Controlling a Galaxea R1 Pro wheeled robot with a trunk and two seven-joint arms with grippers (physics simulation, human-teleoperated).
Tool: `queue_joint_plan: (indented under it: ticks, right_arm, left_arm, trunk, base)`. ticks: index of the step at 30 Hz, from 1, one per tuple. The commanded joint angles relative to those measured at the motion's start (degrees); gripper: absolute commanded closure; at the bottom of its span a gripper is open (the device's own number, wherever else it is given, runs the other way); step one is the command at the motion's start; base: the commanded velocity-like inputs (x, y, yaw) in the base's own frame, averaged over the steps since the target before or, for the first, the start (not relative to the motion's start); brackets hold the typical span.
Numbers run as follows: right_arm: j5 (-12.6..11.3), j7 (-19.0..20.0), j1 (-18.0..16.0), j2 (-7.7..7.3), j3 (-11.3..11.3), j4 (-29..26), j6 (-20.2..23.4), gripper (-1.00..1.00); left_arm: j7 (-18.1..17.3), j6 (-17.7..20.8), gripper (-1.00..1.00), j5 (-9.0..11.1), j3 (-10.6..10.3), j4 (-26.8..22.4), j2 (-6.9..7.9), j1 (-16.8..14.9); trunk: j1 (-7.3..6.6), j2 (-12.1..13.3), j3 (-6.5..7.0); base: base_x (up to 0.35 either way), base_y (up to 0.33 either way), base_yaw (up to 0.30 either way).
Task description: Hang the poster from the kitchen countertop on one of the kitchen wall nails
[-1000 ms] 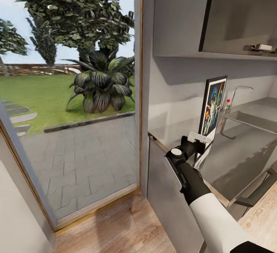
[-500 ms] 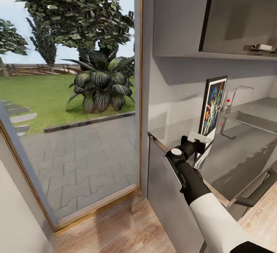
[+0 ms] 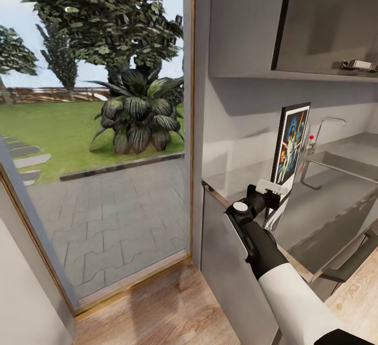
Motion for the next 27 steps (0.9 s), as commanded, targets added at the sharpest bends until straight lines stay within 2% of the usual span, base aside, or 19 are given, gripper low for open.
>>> queue_joint_plan:
  ticks: [1,9,21,27]
  right_arm:
    - [-0.3,-0.2,-0.1,-0.03,0.1,-1.4,1.0,1.0]
    - [-0.3,-0.2,-0.1,-0.01,0.1,-4.5,4.5,1.0]
    - [-0.3,-0.2,-0.1,-0.03,0.1,-5.1,5.2,1.0]
    - [-0.3,-0.2,0.0,-0.03,0.1,-5.2,5.2,1.0]
  left_arm:
    - [0.0,0.0,-1.0,0.0,0.1,-0.1,-0.02,0.0]
    - [0.0,0.0,-1.0,0.0,0.1,-0.1,-0.02,0.0]
    - [0.0,0.0,-1.0,0.0,0.1,-0.1,-0.02,0.0]
    - [0.0,0.0,-1.0,0.0,0.1,-0.1,0.02,0.0]
  trunk:
    - [0.0,0.0,-0.05]
    - [0.0,0.0,-0.05]
    - [0.0,0.0,-0.05]
    - [0.0,0.0,-0.05]
  base:
    - [0.0,0.0,0.0]
    - [0.0,0.0,0.0]
    - [-0.003,0.0,0.0]
    - [-0.18,0.0,0.0]
